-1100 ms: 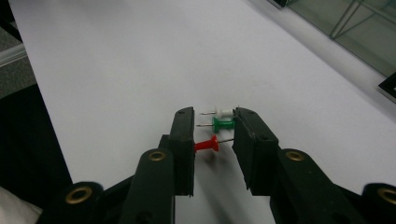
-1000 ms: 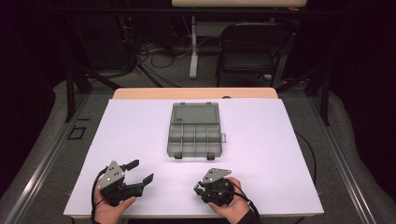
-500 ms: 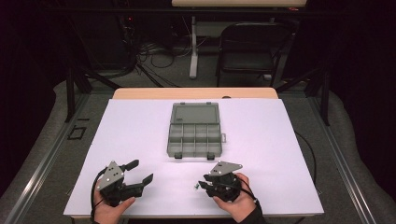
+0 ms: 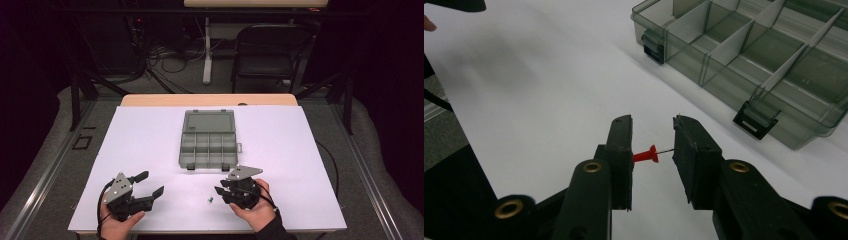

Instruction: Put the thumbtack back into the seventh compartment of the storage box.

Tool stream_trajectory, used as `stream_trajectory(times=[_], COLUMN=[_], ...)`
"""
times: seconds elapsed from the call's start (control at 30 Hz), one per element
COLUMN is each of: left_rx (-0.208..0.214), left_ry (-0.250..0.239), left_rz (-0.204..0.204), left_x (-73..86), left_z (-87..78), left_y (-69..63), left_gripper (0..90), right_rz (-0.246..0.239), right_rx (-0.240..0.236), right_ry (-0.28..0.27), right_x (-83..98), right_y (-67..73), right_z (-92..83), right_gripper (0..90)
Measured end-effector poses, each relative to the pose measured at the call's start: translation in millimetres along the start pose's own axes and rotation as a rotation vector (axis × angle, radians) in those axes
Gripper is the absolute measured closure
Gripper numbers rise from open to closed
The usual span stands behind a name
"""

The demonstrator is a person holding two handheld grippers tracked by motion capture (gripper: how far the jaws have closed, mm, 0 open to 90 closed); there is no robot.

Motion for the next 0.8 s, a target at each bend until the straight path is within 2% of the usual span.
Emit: stream_trajectory(times=[0.23,0.8], left_rx=[0.003,0.000], left_ry=[0.000,-0.002], left_rz=[0.003,0.000], left_x=[-0.1,-0.4], left_z=[0.0,-0.5], left_y=[-0.6,0.5], left_gripper=[24.4,24.4], right_rz=[-0.012,0.040], right_rx=[0.021,0.052], right_ry=[-0.006,-0.009], right_x=[-19.8,-52.9], right_y=[-9.1,-36.3], right_z=[-1.3,7.8], right_gripper=[69.5,69.4])
Point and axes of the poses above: each handheld gripper's, and its own axes: z roughly forward along the jaws, x roughly out of its underside, y roughly to its left, the point moved 8 cm from there along z, roughly forward along the jaws, and after that the axes turned 3 degrees about -z, right-handed, at the moved point
